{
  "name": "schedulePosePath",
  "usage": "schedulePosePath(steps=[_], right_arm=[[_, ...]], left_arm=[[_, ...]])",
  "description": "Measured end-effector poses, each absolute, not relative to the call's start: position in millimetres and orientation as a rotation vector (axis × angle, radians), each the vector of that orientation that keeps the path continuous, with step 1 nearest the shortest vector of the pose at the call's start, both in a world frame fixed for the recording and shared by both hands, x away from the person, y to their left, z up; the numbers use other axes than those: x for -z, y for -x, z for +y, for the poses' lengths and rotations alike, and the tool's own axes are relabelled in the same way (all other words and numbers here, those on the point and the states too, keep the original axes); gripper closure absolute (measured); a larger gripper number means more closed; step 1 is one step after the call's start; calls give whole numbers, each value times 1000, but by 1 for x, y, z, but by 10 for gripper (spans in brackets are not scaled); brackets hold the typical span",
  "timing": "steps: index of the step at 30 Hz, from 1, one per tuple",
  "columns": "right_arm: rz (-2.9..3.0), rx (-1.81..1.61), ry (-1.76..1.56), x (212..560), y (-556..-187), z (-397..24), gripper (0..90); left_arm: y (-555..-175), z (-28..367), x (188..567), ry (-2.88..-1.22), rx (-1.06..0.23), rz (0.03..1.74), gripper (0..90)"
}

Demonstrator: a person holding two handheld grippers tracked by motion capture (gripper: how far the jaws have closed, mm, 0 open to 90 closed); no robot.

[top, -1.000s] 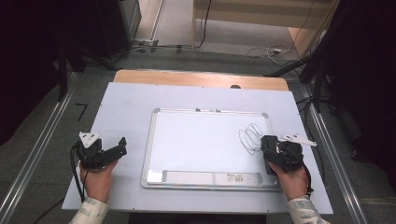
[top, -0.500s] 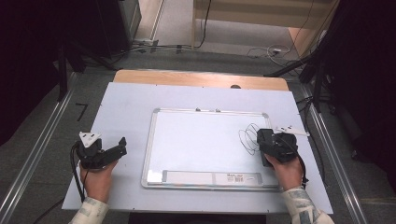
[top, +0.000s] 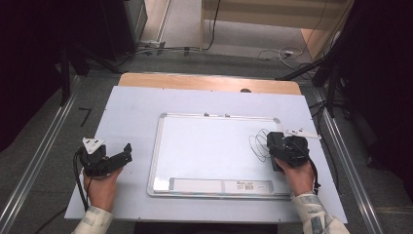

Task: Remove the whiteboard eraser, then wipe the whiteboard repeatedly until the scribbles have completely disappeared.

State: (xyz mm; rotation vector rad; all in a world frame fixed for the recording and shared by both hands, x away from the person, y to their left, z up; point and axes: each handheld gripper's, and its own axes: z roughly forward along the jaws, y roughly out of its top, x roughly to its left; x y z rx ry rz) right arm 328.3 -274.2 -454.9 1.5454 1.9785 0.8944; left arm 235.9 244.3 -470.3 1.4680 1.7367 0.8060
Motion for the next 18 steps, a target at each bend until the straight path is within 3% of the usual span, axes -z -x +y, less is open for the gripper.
schedulePosePath(steps=[18], right_arm=[[1986, -889, -1547, 456, -334, -273, 343]], left_arm=[[-234, 247, 471, -1458, -806, 1744, 63]])
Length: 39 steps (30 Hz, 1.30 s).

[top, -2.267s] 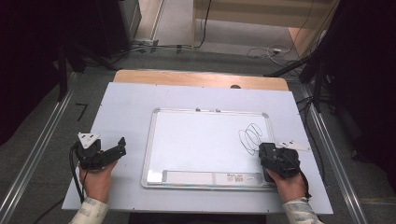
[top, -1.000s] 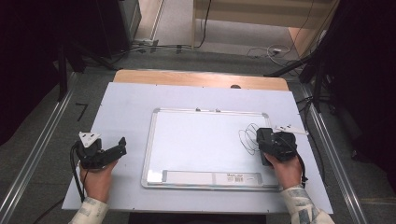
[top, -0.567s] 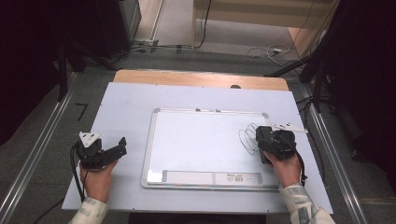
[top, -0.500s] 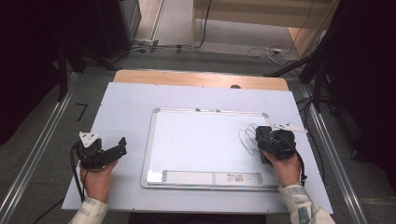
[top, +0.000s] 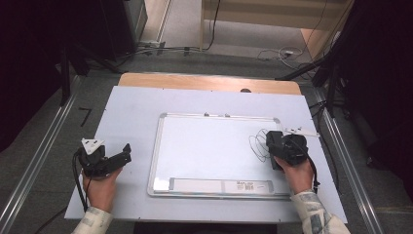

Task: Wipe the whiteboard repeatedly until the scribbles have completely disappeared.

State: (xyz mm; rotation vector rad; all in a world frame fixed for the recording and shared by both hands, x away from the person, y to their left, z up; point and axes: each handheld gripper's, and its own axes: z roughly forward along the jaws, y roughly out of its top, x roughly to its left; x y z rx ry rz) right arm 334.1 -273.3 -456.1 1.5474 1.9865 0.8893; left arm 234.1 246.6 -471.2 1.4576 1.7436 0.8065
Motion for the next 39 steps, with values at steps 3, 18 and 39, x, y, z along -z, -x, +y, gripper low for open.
schedulePosePath(steps=[3, 18, 39], right_arm=[[1985, -893, -1544, 456, -336, -273, 343], [1974, -859, -1564, 460, -359, -274, 343], [1949, -791, -1610, 474, -381, -266, 342]], left_arm=[[-234, 247, 471, -1454, -807, 1747, 63], [-234, 247, 471, -1459, -802, 1745, 63], [-235, 246, 472, -1459, -801, 1745, 63]])
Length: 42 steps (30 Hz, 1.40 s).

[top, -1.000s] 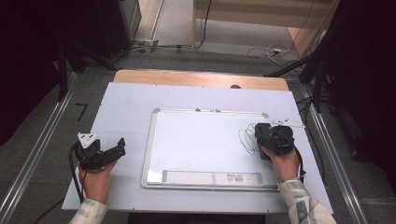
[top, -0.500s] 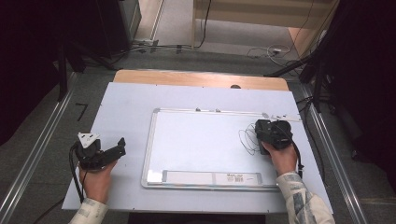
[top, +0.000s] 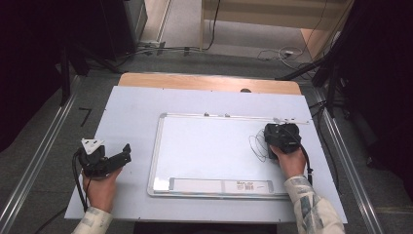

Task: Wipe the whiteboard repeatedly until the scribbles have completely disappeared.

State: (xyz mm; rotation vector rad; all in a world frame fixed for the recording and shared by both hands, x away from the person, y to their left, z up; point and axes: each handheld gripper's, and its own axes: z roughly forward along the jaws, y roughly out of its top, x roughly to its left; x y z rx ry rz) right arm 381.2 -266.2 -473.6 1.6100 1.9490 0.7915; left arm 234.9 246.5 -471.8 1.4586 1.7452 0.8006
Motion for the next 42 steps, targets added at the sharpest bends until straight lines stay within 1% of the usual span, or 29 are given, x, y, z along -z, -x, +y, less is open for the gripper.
schedulePosePath(steps=[12, 30, 42], right_arm=[[1978, -715, -1599, 483, -384, -262, 344], [1962, -749, -1635, 483, -380, -263, 337], [1972, -759, -1626, 483, -378, -263, 361]], left_arm=[[-234, 247, 471, -1458, -801, 1745, 64], [-233, 248, 471, -1448, -796, 1744, 63], [-234, 247, 471, -1448, -793, 1743, 64]])
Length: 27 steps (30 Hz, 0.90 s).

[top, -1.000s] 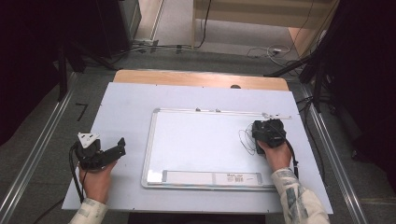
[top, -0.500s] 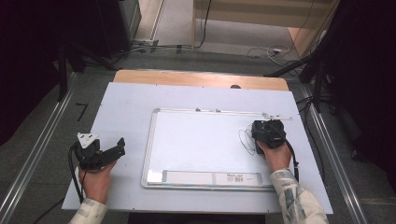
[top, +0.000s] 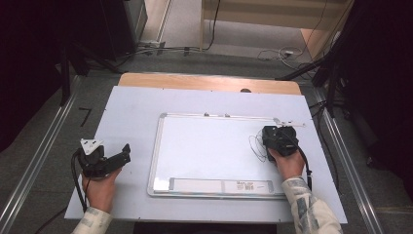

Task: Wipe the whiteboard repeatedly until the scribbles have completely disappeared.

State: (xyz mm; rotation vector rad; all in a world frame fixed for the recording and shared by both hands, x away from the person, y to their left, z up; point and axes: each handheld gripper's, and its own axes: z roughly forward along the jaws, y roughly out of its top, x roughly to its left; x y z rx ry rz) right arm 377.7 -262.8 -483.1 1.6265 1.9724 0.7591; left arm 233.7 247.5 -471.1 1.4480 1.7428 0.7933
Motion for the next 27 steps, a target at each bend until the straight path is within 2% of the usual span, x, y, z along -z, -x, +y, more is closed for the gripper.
schedulePosePath(steps=[27], right_arm=[[2061, -769, -1539, 483, -369, -240, 367]], left_arm=[[-236, 246, 472, -1454, -793, 1739, 63]])
